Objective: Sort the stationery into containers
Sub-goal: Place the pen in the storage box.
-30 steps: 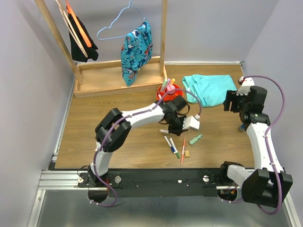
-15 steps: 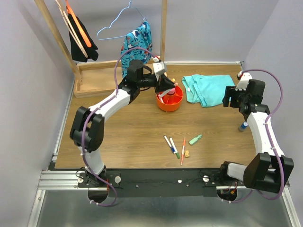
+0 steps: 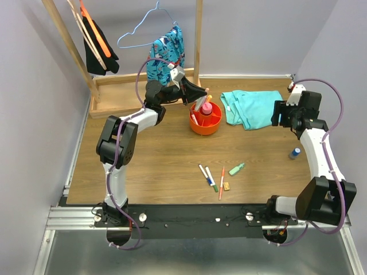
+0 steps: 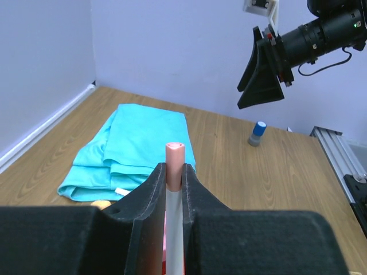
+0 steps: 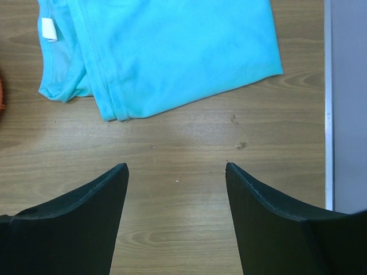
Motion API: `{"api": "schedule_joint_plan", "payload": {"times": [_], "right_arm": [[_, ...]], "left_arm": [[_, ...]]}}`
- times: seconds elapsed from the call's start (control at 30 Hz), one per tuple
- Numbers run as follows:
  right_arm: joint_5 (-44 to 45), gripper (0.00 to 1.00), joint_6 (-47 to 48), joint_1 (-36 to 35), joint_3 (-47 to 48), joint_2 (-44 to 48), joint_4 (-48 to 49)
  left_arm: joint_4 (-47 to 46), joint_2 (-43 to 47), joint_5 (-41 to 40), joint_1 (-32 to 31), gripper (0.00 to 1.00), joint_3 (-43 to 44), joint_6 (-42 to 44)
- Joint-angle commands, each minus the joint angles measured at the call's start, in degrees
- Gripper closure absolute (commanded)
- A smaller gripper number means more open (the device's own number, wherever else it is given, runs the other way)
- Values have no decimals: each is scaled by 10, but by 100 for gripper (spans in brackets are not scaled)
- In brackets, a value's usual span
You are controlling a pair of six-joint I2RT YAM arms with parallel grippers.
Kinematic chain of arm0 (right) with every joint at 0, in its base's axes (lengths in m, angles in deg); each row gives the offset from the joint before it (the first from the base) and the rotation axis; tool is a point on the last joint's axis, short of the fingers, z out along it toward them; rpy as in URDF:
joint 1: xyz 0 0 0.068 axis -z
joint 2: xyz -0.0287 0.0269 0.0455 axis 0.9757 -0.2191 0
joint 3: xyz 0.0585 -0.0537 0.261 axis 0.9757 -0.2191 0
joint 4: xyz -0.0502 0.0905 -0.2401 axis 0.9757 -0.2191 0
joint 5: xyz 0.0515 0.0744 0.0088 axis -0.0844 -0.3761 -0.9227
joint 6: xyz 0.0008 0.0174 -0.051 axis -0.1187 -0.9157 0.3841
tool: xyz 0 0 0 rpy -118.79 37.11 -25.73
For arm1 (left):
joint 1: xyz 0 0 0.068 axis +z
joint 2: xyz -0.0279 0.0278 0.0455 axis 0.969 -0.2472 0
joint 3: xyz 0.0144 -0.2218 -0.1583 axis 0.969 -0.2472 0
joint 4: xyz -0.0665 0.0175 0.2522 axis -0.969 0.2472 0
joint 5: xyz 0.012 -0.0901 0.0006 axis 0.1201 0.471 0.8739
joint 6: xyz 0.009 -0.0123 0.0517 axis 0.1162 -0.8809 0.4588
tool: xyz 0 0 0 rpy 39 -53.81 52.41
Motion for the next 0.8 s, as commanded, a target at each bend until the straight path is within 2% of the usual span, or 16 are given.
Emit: {"api": "schedule_joint_plan", "payload": {"times": [0.0, 0.4, 0.77], "right_arm": [[26, 23, 18, 3, 9, -11, -25], [43, 23, 44, 3, 39, -52, -49], [37, 23, 42, 3, 30, -55, -41]], "left_arm": [[-95, -35, -7, 11, 91, -24, -43], [-152, -129, -27, 22, 91, -15, -67], [-198, -107, -17, 36, 85, -76, -87]]}}
